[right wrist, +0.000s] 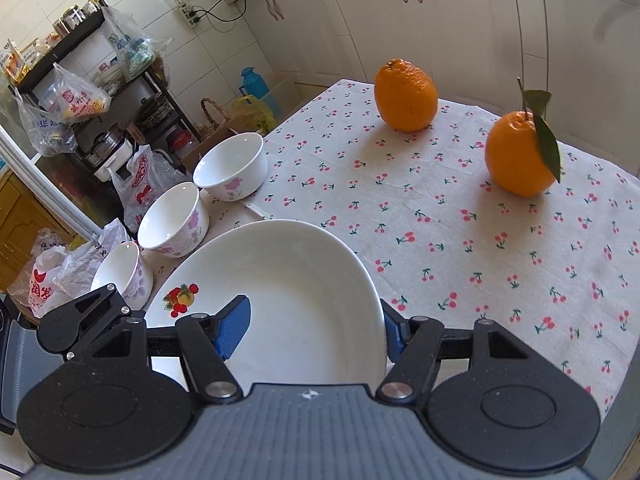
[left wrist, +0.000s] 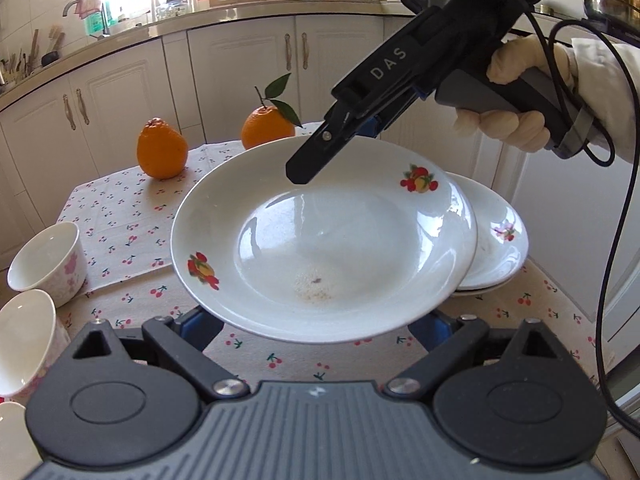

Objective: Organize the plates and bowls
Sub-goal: 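Lower the held plate onto the stacked plates with the right gripper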

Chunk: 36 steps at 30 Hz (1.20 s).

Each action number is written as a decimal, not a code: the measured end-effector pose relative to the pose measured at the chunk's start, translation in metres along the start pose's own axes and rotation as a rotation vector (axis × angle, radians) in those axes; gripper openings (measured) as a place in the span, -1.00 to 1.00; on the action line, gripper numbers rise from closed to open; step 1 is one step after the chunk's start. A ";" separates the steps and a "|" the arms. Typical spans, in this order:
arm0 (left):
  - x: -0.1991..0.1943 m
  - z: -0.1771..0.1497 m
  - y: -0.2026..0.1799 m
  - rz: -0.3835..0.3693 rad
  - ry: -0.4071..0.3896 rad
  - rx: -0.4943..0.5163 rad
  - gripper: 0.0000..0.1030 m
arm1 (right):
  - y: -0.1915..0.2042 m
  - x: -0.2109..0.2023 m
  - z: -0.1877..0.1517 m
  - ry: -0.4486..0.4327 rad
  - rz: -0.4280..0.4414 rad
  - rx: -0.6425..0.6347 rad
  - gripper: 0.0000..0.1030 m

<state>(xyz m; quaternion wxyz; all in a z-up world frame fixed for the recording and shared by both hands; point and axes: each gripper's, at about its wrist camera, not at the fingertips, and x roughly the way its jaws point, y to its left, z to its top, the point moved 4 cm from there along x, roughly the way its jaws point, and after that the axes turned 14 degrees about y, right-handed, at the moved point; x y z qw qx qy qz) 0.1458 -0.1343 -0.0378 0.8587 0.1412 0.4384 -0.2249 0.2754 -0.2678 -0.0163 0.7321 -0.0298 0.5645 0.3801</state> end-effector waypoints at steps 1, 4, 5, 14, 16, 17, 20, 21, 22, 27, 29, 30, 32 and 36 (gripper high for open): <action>0.001 0.000 -0.004 -0.006 0.005 0.011 0.88 | -0.002 -0.003 -0.006 -0.006 -0.004 0.009 0.39; 0.005 0.001 -0.015 -0.033 0.020 0.042 0.88 | -0.009 -0.011 -0.022 -0.020 -0.015 0.037 0.39; 0.007 0.003 -0.018 -0.043 0.024 0.052 0.88 | -0.012 -0.012 -0.027 -0.024 -0.018 0.048 0.39; 0.016 0.010 -0.046 -0.094 0.039 0.135 0.88 | -0.035 -0.028 -0.068 -0.058 -0.041 0.131 0.39; 0.017 0.013 -0.050 -0.102 0.041 0.144 0.88 | -0.040 -0.031 -0.074 -0.067 -0.044 0.145 0.39; 0.018 0.014 -0.052 -0.104 0.041 0.149 0.88 | -0.043 -0.032 -0.077 -0.074 -0.043 0.153 0.39; 0.021 0.018 -0.057 -0.105 0.044 0.163 0.88 | -0.051 -0.036 -0.084 -0.088 -0.040 0.171 0.40; 0.022 0.019 -0.059 -0.106 0.046 0.167 0.88 | -0.053 -0.037 -0.087 -0.091 -0.040 0.176 0.40; 0.024 0.020 -0.060 -0.108 0.048 0.169 0.88 | -0.055 -0.037 -0.089 -0.094 -0.041 0.183 0.40; 0.030 0.023 -0.066 -0.113 0.065 0.175 0.88 | -0.066 -0.036 -0.098 -0.103 -0.037 0.209 0.40; 0.032 0.023 -0.068 -0.113 0.071 0.178 0.88 | -0.070 -0.035 -0.101 -0.104 -0.031 0.217 0.40; 0.033 0.023 -0.069 -0.114 0.073 0.179 0.88 | -0.071 -0.034 -0.103 -0.104 -0.031 0.220 0.40; 0.035 0.024 -0.069 -0.115 0.078 0.182 0.88 | -0.075 -0.033 -0.106 -0.103 -0.030 0.227 0.40; 0.038 0.026 -0.072 -0.114 0.082 0.195 0.88 | -0.081 -0.033 -0.111 -0.108 -0.027 0.240 0.40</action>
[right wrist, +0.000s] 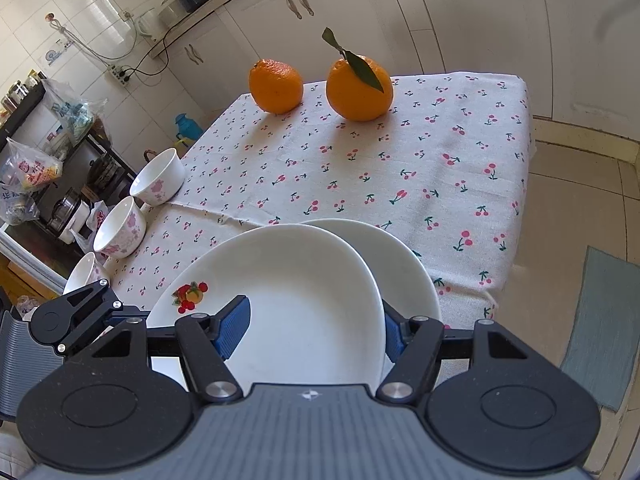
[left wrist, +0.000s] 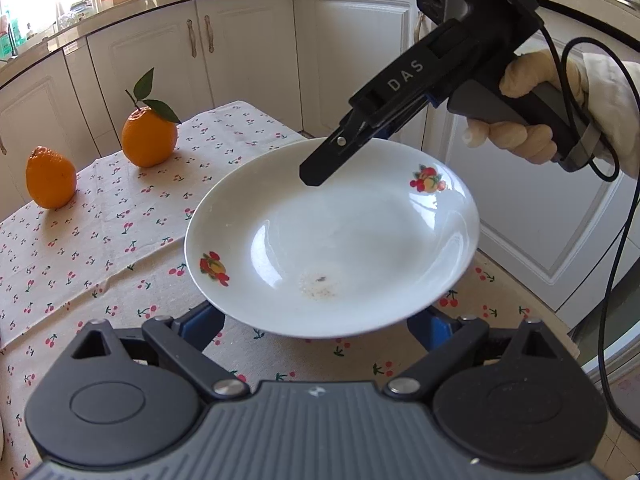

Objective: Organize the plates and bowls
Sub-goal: 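Lower the held plate onto the stacked plates with the right gripper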

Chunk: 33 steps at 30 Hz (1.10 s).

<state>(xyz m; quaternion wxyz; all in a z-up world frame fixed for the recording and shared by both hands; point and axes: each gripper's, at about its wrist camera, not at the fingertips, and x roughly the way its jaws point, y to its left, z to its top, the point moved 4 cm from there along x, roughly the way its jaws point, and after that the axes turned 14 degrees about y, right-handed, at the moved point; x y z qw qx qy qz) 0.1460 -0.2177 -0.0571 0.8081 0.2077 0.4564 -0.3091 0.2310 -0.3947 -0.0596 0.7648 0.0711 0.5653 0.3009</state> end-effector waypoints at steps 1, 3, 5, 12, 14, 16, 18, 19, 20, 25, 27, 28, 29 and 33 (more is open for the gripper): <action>0.001 0.000 0.000 -0.003 0.001 0.001 0.88 | -0.001 0.000 -0.001 0.000 -0.001 0.001 0.40; 0.002 0.002 -0.001 -0.009 0.005 0.004 0.88 | -0.002 -0.002 -0.003 -0.002 -0.001 0.004 0.40; 0.004 0.003 -0.001 -0.016 0.007 0.005 0.88 | -0.004 -0.003 -0.004 -0.003 -0.005 0.008 0.40; 0.008 0.005 0.002 -0.037 0.010 -0.004 0.88 | -0.005 -0.010 -0.010 -0.006 -0.024 0.018 0.40; 0.009 0.005 0.003 -0.035 0.006 -0.007 0.88 | -0.005 -0.012 -0.011 -0.008 -0.031 0.021 0.41; 0.009 0.005 0.004 -0.035 -0.002 0.002 0.88 | -0.005 -0.013 -0.012 -0.008 -0.041 0.023 0.41; 0.010 0.006 0.004 -0.034 -0.004 0.007 0.89 | -0.004 -0.014 -0.013 -0.005 -0.056 0.023 0.41; 0.011 0.006 0.004 -0.041 -0.003 0.006 0.89 | -0.004 -0.014 -0.014 -0.002 -0.062 0.023 0.41; 0.011 0.006 0.005 -0.047 -0.001 0.003 0.89 | -0.003 -0.015 -0.015 -0.001 -0.069 0.022 0.41; 0.012 0.005 0.005 -0.055 0.001 -0.002 0.90 | -0.001 -0.018 -0.016 0.003 -0.088 0.024 0.42; 0.012 0.005 0.006 -0.056 0.001 -0.003 0.90 | 0.001 -0.020 -0.016 0.004 -0.095 0.026 0.48; 0.013 0.005 0.006 -0.059 0.001 -0.004 0.90 | 0.002 -0.020 -0.016 0.005 -0.106 0.023 0.48; 0.013 0.005 0.006 -0.060 0.002 -0.004 0.90 | 0.003 -0.020 -0.016 0.008 -0.117 0.023 0.49; 0.013 0.004 0.006 -0.064 0.000 -0.004 0.90 | 0.004 -0.019 -0.016 0.020 -0.138 0.027 0.49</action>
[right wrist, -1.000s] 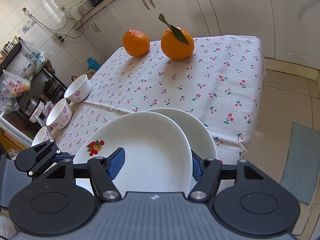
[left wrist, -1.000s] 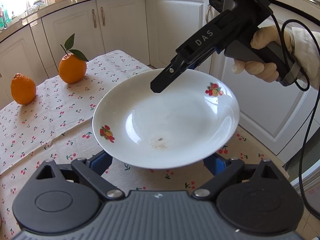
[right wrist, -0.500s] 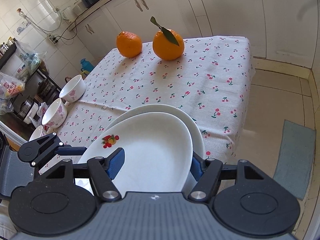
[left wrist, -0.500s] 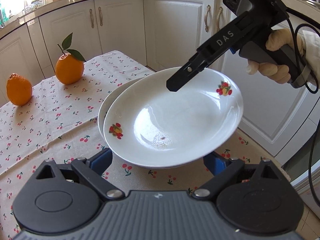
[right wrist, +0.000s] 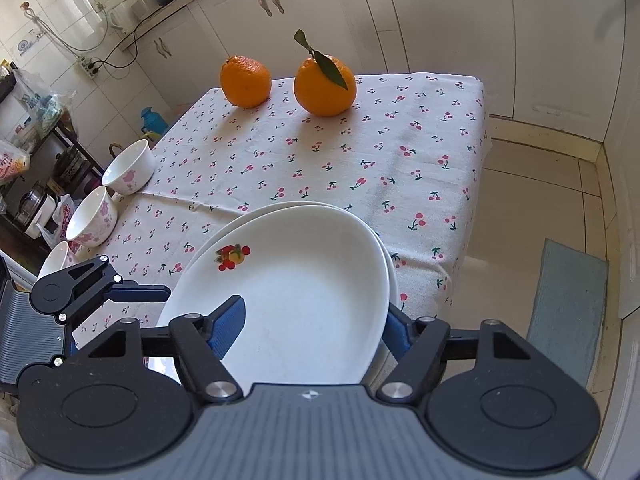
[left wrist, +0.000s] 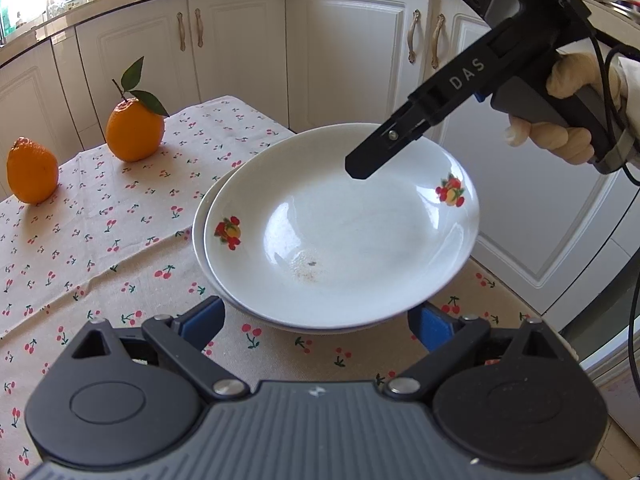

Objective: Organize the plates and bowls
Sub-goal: 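Lower the held plate onto the stacked plates with the right gripper, then open the right gripper and withdraw it from the plate stack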

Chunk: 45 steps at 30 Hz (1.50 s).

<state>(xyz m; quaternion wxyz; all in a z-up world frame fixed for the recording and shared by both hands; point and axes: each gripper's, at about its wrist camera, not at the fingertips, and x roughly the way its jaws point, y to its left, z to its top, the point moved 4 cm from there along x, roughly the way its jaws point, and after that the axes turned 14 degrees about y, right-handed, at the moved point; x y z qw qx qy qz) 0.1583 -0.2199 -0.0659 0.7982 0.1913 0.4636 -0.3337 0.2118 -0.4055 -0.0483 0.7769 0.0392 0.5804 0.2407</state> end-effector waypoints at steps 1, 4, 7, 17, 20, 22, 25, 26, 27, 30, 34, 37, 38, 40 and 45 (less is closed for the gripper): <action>0.000 0.000 0.000 -0.001 0.000 -0.001 0.90 | 0.000 0.000 0.000 0.002 -0.004 0.001 0.49; 0.000 0.000 0.001 -0.001 -0.001 0.000 0.90 | 0.002 0.000 -0.001 0.005 -0.010 0.005 0.54; 0.000 -0.001 0.001 -0.001 -0.002 -0.003 0.90 | 0.005 0.000 -0.001 0.011 -0.022 0.005 0.59; -0.002 -0.003 0.003 -0.002 -0.006 -0.009 0.90 | 0.009 0.001 -0.001 0.034 -0.072 0.020 0.68; -0.002 -0.003 0.004 0.001 -0.010 -0.008 0.90 | 0.010 0.001 -0.003 0.038 -0.083 0.026 0.72; -0.002 -0.004 0.005 0.001 -0.011 -0.008 0.90 | 0.012 0.001 -0.004 0.039 -0.091 0.023 0.76; -0.004 -0.005 0.005 0.001 -0.016 -0.009 0.90 | 0.016 0.000 -0.006 0.038 -0.108 0.013 0.84; -0.006 -0.006 0.006 -0.002 -0.022 -0.009 0.91 | 0.018 -0.002 -0.006 0.029 -0.101 0.009 0.88; -0.007 -0.007 0.006 -0.006 -0.026 -0.008 0.91 | 0.020 -0.004 -0.006 0.020 -0.099 0.009 0.99; -0.012 -0.009 0.005 -0.004 -0.043 -0.001 0.91 | 0.031 -0.012 -0.006 -0.012 -0.147 -0.004 1.00; -0.023 -0.013 0.005 -0.003 -0.080 0.003 0.91 | 0.051 -0.020 -0.010 -0.062 -0.198 -0.027 1.00; -0.033 -0.015 0.006 0.022 -0.114 0.011 0.93 | 0.069 -0.025 -0.014 -0.107 -0.259 -0.038 1.00; -0.036 -0.016 0.007 0.036 -0.124 0.012 0.93 | 0.075 -0.026 -0.016 -0.121 -0.276 -0.045 1.00; -0.042 -0.017 0.010 0.060 -0.138 0.009 0.95 | 0.087 -0.027 -0.018 -0.150 -0.308 -0.058 1.00; -0.055 -0.025 0.023 0.068 -0.155 -0.023 0.96 | 0.113 -0.023 -0.022 -0.200 -0.349 -0.027 1.00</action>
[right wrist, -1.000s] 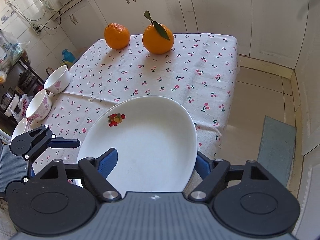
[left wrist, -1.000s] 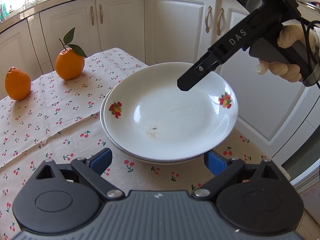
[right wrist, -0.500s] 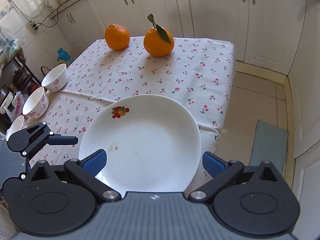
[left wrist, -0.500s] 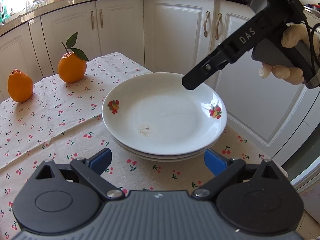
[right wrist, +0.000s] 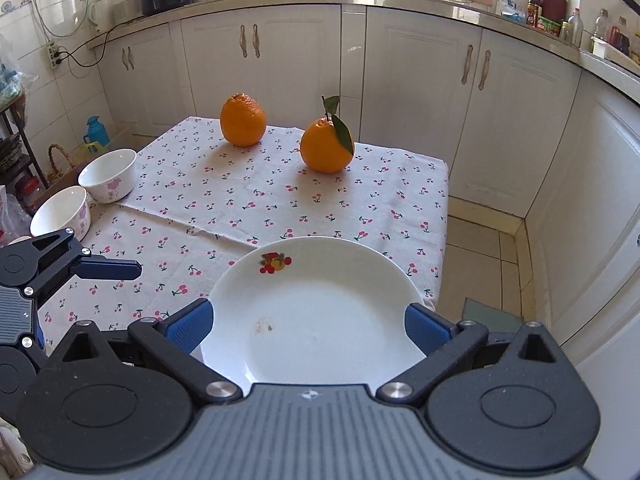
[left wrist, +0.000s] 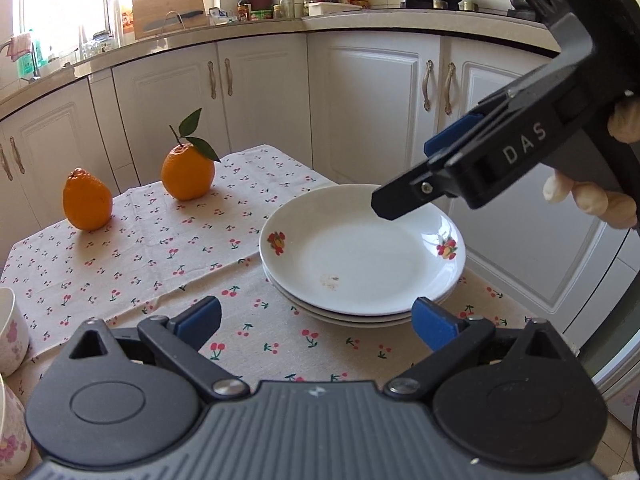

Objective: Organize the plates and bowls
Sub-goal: 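Open the right gripper and withdraw it from the plate stack, then move the right gripper to a white bowl's rim and grasp it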

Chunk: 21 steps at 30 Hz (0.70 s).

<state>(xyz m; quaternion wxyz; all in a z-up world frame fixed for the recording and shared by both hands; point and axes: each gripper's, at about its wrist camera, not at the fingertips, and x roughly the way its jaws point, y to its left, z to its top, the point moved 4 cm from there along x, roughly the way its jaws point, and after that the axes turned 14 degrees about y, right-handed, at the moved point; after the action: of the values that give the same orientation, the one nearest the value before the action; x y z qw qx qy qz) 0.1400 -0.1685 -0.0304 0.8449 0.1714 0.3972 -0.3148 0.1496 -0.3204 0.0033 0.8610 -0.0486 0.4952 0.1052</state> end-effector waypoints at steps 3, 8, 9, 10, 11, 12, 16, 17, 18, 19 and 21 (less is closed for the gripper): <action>-0.010 -0.007 0.008 0.014 -0.014 -0.014 0.96 | 0.017 -0.004 -0.004 -0.033 -0.025 0.028 1.00; -0.025 -0.025 0.019 0.016 -0.023 -0.038 0.99 | 0.045 -0.009 -0.013 -0.108 -0.041 0.081 1.00; -0.026 -0.029 0.021 0.013 -0.015 -0.042 0.99 | 0.049 -0.009 -0.014 -0.115 -0.056 0.087 1.00; -0.028 -0.033 0.023 0.015 -0.010 -0.047 0.99 | 0.054 -0.009 -0.015 -0.123 -0.074 0.092 1.00; -0.030 -0.037 0.026 0.024 -0.008 -0.057 0.99 | 0.060 -0.009 -0.016 -0.135 -0.090 0.092 1.00; -0.033 -0.041 0.028 0.030 -0.006 -0.060 0.99 | 0.066 -0.009 -0.016 -0.142 -0.097 0.093 1.00; -0.050 -0.058 0.036 0.049 -0.023 -0.062 0.99 | 0.086 -0.010 -0.019 -0.149 -0.073 0.079 1.00; -0.055 -0.063 0.039 0.054 -0.026 -0.061 0.99 | 0.091 -0.010 -0.019 -0.151 -0.076 0.071 1.00; -0.060 -0.068 0.041 0.057 -0.032 -0.059 0.99 | 0.097 -0.011 -0.018 -0.152 -0.080 0.062 1.00; -0.065 -0.072 0.043 0.060 -0.038 -0.057 0.99 | 0.103 -0.011 -0.018 -0.152 -0.080 0.053 1.00; -0.074 -0.081 0.050 0.075 -0.040 -0.065 0.99 | 0.115 -0.011 -0.015 -0.152 -0.067 0.035 1.00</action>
<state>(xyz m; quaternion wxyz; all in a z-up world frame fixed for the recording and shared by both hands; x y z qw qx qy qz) 0.0916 -0.0584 -0.0216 0.8688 0.1525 0.3836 -0.2734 0.1053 -0.2126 0.0075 0.8998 -0.0419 0.4284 0.0711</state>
